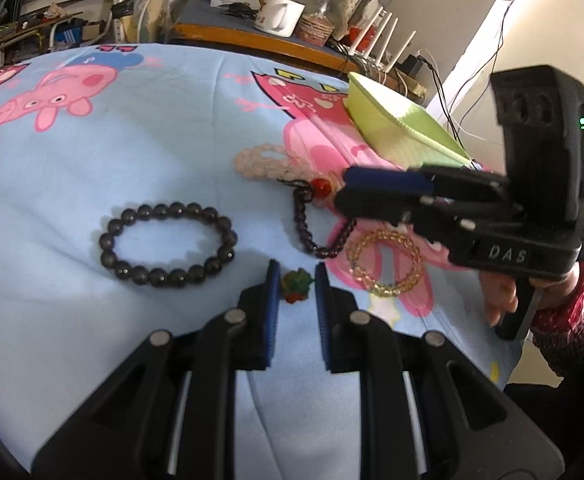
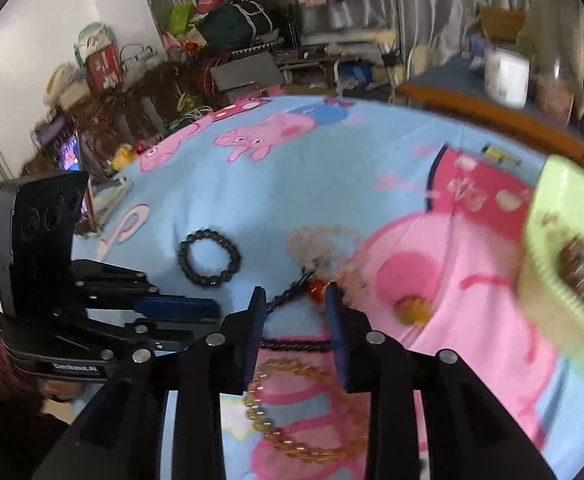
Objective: Organize jewelry
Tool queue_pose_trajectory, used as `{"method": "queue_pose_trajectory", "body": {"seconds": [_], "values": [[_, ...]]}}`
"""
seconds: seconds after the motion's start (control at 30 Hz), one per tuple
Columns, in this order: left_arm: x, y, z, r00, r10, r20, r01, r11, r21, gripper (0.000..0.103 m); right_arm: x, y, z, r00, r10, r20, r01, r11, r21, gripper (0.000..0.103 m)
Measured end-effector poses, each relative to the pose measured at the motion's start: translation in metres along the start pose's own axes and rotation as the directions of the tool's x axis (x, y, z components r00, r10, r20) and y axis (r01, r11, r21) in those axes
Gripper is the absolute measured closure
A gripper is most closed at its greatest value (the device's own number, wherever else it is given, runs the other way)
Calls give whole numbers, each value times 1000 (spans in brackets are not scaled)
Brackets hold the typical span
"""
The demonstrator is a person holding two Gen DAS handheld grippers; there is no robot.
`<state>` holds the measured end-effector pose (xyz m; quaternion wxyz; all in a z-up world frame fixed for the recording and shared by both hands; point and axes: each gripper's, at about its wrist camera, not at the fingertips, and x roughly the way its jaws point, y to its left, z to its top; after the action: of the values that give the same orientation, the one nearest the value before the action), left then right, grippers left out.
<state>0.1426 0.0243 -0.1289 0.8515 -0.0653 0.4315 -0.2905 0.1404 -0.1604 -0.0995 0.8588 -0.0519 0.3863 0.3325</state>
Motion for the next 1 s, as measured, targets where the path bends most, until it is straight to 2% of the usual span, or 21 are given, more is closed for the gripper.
{"method": "queue_pose_trajectory", "body": {"seconds": [0.07,0.17,0.23,0.37,0.47,0.53,0.57,0.63,0.7,0.73,0.8,0.87,1.0], "values": [[0,1,0,1000,-2,0,2,1000,-1,87,4,3,2,999,-50,-17,49,997,-61,103],[0,0,0,1000,-1,2,1,1000,0,87,20,3,3,996,-63,-62,57,994,-91,103],[0,0,0,1000,-1,2,1,1000,0,87,24,-1,3,993,-102,-54,96,989,-111,103],[-3,2,0,1000,-16,13,16,1000,-8,87,3,-16,0,999,-35,-6,35,999,-26,103],[-9,5,3,997,-63,40,64,998,-28,87,-21,-36,-4,993,108,43,-112,987,111,103],[-12,7,7,992,-117,55,120,991,-56,87,-32,-58,-8,969,231,92,-247,940,235,103],[-13,8,11,986,-154,62,158,985,-74,87,-34,-75,-12,937,325,130,-350,874,338,103],[-15,6,16,979,-191,74,197,977,-87,87,-36,-94,-18,907,380,179,-420,801,428,103],[-17,-2,26,973,-214,84,220,972,-75,87,-40,-103,-22,892,401,210,-452,765,459,103],[-17,-5,30,972,-219,85,225,972,-66,87,-43,-106,-24,887,404,224,-461,754,467,103],[-15,-17,45,970,-229,83,233,972,-40,87,-55,-114,-25,900,362,242,-435,773,461,103],[-10,-28,61,965,-248,83,250,968,-13,87,-74,-122,-25,923,278,266,-373,814,444,103],[8,-60,101,947,-313,70,309,949,63,87,-109,-139,-31,948,103,302,-234,867,440,103]]}}
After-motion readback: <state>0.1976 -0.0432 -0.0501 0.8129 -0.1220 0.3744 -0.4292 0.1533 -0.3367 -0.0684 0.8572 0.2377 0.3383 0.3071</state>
